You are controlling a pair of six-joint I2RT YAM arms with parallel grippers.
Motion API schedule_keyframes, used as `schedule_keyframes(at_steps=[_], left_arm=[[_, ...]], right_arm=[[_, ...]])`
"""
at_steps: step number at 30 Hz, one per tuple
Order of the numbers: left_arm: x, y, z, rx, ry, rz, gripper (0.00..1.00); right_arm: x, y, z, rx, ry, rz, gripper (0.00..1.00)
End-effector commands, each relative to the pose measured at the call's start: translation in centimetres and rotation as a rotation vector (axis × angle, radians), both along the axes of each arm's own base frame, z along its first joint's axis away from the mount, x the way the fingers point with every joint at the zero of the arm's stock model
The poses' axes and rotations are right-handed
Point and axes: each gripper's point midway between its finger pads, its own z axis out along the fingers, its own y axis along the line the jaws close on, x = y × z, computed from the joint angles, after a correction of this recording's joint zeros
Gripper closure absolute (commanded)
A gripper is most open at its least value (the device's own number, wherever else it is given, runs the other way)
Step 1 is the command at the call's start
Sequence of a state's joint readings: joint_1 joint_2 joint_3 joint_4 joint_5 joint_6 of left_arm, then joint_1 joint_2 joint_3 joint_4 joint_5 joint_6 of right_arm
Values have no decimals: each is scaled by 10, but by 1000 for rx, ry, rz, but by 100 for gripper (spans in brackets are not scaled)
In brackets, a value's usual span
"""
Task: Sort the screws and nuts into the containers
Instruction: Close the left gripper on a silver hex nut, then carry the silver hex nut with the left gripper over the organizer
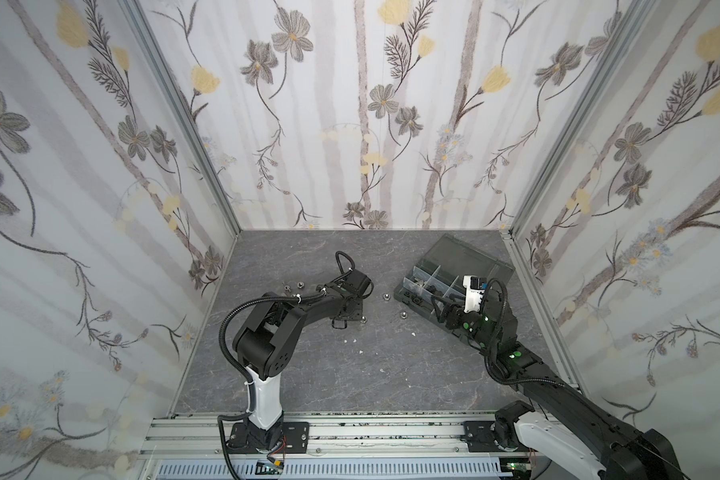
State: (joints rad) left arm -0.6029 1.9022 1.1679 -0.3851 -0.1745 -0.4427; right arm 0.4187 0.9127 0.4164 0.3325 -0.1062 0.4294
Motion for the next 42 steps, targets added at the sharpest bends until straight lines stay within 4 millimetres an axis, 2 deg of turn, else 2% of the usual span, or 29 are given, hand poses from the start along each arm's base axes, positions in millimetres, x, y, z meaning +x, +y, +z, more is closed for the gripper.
schedule_keyframes(at_steps=[1,9,17,24,31,42], left_arm=[[2,1,-2,17,4,-4,61],[5,-1,-5,19,8,-7,66],[4,-3,-4,6,6,-9,78],[0,-17,17,-37,-36,-32,81],[-4,-47,49,-80,-91,-88,81],[-12,-116,96,-223,-144,-198,81]], right_arm=[[1,-1,8,16,-29,-7,25],[0,-2,8,16,-33,-11,25],[0,-3,8,17,-36,-15,25],[1,-4,5,22,-28,-23,23],[1,-4,4,31,-24,-27,16],[2,-15,2,59,-20,-75,7]])
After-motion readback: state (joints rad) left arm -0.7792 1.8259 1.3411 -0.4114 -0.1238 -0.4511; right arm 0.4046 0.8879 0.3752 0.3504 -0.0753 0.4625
